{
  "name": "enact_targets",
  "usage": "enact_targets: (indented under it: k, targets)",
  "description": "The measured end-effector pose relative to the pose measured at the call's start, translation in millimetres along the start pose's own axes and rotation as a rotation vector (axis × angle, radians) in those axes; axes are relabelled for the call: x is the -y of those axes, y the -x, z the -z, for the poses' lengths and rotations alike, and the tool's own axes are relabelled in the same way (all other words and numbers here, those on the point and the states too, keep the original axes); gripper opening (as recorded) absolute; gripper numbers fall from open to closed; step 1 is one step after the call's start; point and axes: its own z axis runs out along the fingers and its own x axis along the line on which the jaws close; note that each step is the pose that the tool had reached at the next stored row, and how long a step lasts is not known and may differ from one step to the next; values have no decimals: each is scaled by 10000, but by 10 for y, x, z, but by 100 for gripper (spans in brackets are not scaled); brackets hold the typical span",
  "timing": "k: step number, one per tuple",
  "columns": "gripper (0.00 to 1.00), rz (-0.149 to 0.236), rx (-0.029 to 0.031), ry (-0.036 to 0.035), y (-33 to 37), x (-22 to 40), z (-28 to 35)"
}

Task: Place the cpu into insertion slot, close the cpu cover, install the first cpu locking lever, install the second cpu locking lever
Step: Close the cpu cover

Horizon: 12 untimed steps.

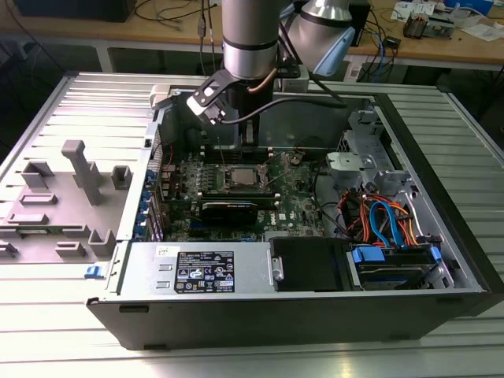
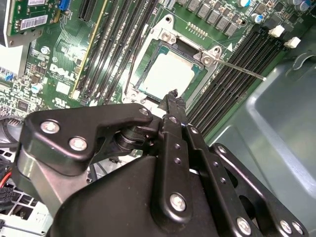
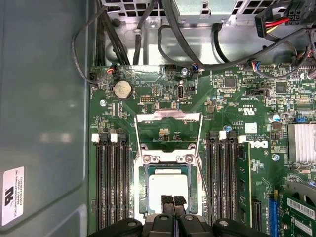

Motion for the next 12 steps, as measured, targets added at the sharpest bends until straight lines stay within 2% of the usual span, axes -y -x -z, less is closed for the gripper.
enact_targets:
  k: [12]
  targets:
    - [11,0,1,-1,0,-2,54]
